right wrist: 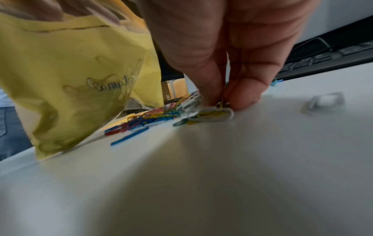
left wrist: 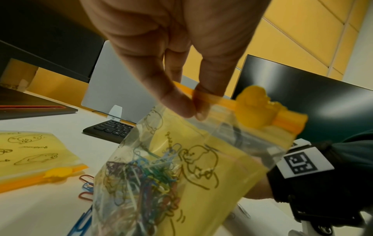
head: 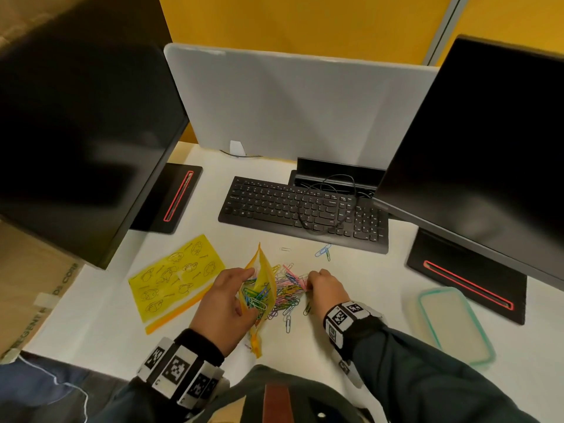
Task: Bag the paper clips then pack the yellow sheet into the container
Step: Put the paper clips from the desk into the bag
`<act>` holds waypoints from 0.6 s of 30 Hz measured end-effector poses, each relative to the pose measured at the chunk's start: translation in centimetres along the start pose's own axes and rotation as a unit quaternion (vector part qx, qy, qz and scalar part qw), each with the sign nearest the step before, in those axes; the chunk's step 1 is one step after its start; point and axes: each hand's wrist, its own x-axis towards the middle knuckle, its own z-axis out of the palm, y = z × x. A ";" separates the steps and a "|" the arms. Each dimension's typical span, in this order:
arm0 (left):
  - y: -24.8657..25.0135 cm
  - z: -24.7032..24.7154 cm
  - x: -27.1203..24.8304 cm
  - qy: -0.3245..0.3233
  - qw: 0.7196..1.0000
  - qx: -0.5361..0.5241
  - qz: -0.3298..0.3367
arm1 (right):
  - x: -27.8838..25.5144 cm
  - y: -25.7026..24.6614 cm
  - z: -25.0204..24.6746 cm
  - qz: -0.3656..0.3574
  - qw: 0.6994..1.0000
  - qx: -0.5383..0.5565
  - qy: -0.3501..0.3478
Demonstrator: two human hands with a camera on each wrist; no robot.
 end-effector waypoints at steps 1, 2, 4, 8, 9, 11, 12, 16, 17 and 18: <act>0.0 0.0 0.0 0.000 1.000 -0.001 0.000 | 0.0 0.2 -0.2 0.002 1.000 0.004 0.000; 0.0 0.0 0.0 -0.001 1.000 -0.003 0.000 | -0.1 0.4 -0.5 0.004 1.000 0.008 0.001; 0.0 0.0 0.0 -0.002 1.000 -0.003 0.001 | -0.5 0.9 -1.0 0.016 0.999 0.029 0.009; 0.1 0.1 0.0 -0.004 1.000 -0.007 0.006 | -0.5 1.3 -1.2 0.021 0.997 0.074 0.018; 0.1 0.1 0.1 -0.005 1.000 -0.006 0.007 | -0.3 1.2 -1.1 0.013 0.995 0.095 0.007; 0.1 0.2 0.1 -0.006 1.000 -0.006 0.006 | 0.3 0.8 -0.9 -0.007 0.994 0.100 -0.038; 0.1 0.1 0.1 -0.007 1.000 -0.006 0.005 | 0.6 0.4 -0.8 -0.019 0.996 0.072 -0.059; -0.1 -0.1 0.1 -0.003 1.000 -0.007 0.001 | 1.6 -0.8 -0.3 -0.079 0.995 -0.037 -0.055; -0.1 -0.1 0.1 -0.001 1.000 -0.007 0.001 | 1.8 -1.0 -0.3 -0.086 0.994 -0.043 -0.046; -0.2 -0.1 0.1 0.000 1.000 -0.008 0.001 | 1.9 -1.1 -0.4 -0.088 0.994 -0.050 -0.040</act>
